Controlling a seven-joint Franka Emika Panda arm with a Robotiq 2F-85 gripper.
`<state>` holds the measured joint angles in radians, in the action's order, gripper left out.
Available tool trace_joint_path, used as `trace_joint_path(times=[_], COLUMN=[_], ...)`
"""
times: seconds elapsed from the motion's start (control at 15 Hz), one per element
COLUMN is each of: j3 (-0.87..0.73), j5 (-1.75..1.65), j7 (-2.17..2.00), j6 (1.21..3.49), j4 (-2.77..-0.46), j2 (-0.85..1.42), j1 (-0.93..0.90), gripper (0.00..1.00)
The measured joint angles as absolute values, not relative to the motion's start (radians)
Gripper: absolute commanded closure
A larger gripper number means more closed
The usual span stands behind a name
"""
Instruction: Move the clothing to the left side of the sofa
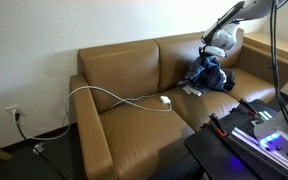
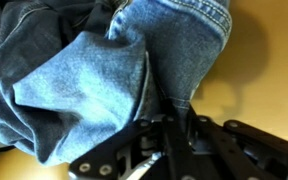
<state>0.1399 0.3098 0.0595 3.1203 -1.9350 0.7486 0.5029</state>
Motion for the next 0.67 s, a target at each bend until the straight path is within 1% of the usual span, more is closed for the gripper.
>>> trace_joint_path(times=[0.07,0.2,0.27,0.33,0.53,0.67], j3=[0.201,0.310,0.334,0.342,0.348,0.429], j5=[0.298,0.292,0.290,0.289,0.286,0.282], j7=[0.087,0.131,0.139,0.144,0.147,0.174], j6=[3.119,3.096,3.090,3.087,3.084,3.079], j4=[-1.991,-2.095,-2.131,-2.153,-2.163,-2.172], j2=[0.709,0.636,0.608,0.591,0.588,0.601], j1=[0.541,0.618,0.639,0.648,0.651,0.661], gripper=[0.89,0.89,0.89,0.97,0.97,0.97])
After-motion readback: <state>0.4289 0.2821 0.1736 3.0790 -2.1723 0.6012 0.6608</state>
